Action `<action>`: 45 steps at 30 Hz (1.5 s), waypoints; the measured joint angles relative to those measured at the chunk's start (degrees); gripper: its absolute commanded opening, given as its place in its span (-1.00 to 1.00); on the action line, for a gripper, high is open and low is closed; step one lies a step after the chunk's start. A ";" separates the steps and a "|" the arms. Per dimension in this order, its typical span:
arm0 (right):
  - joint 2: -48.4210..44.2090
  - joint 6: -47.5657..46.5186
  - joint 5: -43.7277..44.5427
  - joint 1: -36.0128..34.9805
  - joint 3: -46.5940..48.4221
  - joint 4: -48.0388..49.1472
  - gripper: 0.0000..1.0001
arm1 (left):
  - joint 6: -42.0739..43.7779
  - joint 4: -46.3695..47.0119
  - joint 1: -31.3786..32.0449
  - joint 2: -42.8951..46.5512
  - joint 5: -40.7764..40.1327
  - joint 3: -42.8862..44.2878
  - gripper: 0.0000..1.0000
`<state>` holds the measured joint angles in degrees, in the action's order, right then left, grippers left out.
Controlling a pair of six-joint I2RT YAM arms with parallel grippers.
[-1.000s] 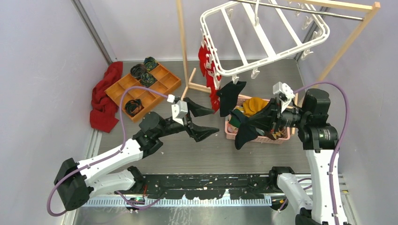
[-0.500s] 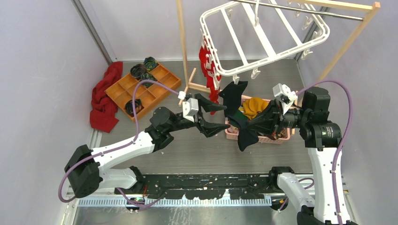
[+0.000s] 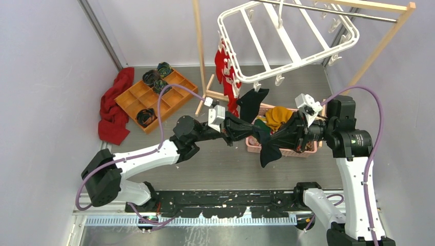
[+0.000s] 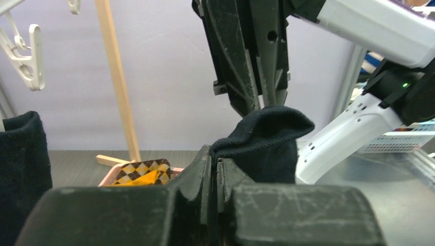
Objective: Clip the socks to the hanger
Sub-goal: Pick up the sock from the bin.
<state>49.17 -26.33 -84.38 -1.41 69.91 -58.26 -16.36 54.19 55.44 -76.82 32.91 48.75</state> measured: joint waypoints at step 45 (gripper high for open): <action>-6.21 17.66 33.53 -18.34 -5.86 24.96 0.74 | -10.03 -90.29 17.62 -4.70 -56.08 46.12 -0.99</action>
<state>42.96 -8.67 -50.85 -19.75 64.05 -33.30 -26.39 -36.10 73.06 -81.52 -23.18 94.87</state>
